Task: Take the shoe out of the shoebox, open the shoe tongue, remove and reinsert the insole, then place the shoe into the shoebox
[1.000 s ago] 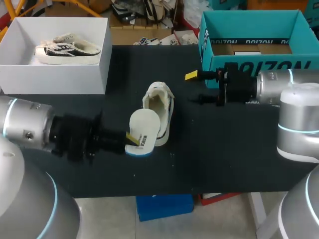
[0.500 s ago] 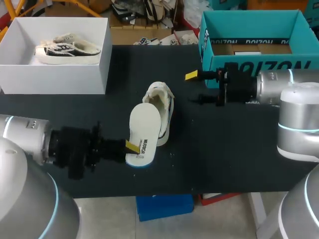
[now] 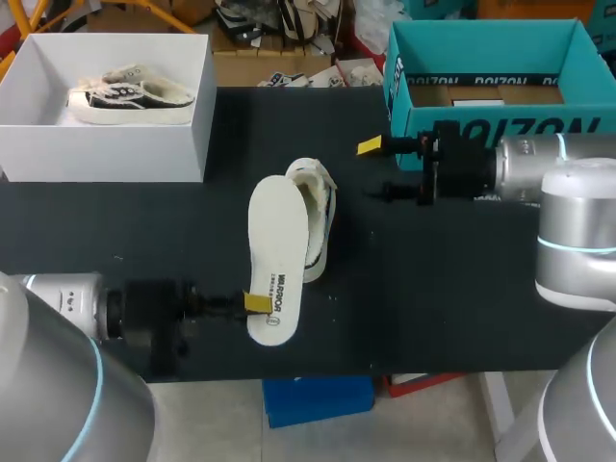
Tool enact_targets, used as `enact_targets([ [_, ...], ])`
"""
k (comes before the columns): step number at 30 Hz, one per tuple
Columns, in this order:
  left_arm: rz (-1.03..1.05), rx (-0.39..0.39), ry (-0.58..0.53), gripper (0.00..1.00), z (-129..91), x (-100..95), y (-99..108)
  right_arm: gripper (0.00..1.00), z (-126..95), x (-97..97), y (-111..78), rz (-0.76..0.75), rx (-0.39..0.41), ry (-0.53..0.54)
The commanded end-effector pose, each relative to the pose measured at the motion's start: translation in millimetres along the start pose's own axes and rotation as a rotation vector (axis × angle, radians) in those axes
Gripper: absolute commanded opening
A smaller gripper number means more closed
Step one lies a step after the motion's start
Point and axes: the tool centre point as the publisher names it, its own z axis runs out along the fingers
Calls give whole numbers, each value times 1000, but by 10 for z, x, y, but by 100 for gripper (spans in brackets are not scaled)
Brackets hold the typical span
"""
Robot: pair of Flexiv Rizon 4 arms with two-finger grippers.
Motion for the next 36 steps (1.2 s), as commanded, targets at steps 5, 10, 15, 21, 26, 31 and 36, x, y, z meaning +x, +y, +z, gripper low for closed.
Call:
enact_targets([
  [5, -3, -19, -5, 0, 259, 236, 320, 100, 12, -1, -12, 0, -5, -1],
  [10, -14, -30, 0, 0, 338, 328, 474, 100, 12, -1, -12, 0, -5, -1],
  [15, -31, -28, 8, 0, 450, 404, 655, 100, 12, -1, -12, 0, -5, -1],
  [21, -53, -23, 17, 0, 586, 492, 879, 100, 12, -1, -12, 0, -5, -1],
  [26, -52, -16, 27, 0, 677, 544, 1036, 100, 12, -1, -12, 0, -5, -1],
  [31, -53, -22, 31, 0, 719, 578, 1134, 100, 12, -1, -12, 0, -5, -1],
  [36, -53, -28, 34, 0, 710, 574, 1138, 100, 12, -1, -12, 0, -5, -1],
])
